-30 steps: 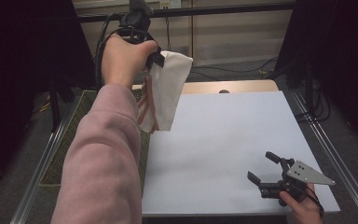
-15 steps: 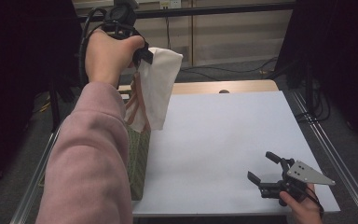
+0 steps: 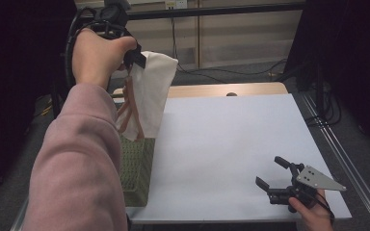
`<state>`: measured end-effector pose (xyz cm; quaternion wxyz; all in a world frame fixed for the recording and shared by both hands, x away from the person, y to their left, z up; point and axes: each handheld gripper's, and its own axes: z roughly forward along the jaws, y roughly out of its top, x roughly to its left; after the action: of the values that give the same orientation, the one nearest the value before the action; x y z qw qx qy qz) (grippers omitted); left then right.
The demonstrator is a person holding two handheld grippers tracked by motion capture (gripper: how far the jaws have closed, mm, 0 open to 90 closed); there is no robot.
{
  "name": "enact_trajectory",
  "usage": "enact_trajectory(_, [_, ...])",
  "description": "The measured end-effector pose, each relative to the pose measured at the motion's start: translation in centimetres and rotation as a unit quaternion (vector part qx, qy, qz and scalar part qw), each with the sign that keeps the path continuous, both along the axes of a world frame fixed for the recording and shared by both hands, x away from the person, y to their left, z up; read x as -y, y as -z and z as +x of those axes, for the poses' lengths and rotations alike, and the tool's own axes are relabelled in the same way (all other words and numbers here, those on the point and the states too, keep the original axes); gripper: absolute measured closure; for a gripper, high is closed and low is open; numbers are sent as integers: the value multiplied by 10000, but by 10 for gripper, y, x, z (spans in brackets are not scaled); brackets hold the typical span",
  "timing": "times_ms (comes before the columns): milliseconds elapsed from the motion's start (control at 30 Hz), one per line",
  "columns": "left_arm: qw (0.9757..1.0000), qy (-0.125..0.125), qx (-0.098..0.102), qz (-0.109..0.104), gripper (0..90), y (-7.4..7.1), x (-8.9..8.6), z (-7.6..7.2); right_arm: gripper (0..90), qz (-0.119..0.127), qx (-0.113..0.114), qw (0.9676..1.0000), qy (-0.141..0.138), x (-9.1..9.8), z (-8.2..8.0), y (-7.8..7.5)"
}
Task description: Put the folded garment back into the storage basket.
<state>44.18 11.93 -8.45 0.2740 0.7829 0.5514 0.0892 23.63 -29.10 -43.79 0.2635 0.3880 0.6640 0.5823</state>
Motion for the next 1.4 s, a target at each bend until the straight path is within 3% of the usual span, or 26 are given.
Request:
enact_trajectory(700, [9997, -238, -27, 45, 836, 5, -29, -3, 28, -10, 17, 10000, -11, 0, 0, 0])
enact_trajectory(733, [9994, -357, -23, -13, 836, 5, -29, -4, 29, -3, 21, 10000, -17, 0, 0, 0])
enact_trajectory(867, [9996, -273, -12, 45, 836, 5, -34, -3, 29, -28, 47, 10000, -15, 0, 0, 0])
enact_trajectory(933, [9990, -437, -16, -5, 836, 6, -34, -5, 29, -11, 41, 10000, -15, 0, 0, 0])
enact_trajectory(1000, [9995, -293, -29, 71, 836, 5, -38, -4, 28, -19, 48, 10000, -13, 0, 0, 0])
enact_trajectory(1067, [9991, -426, -37, 24, 836, 6, -38, -5, 29, -36, 49, 10000, -16, 0, 0, -1])
enact_trajectory(1133, [9995, -321, -36, 69, 836, 6, -42, -5, 29, -14, 34, 10000, 19, 0, 0, 0])
enact_trajectory(1200, [9987, -508, -40, 57, 836, 6, -41, -6, 28, -42, 92, 9999, -13, 0, 1, 0])
enact_trajectory(1300, [9994, -347, -25, 86, 836, 6, -44, -6, 29, -21, 71, 10000, -6, 0, 1, -1])
enact_trajectory(1400, [9993, -366, -46, 70, 836, 6, -46, -7, 29, -24, 68, 10000, -1, 0, 1, -1])
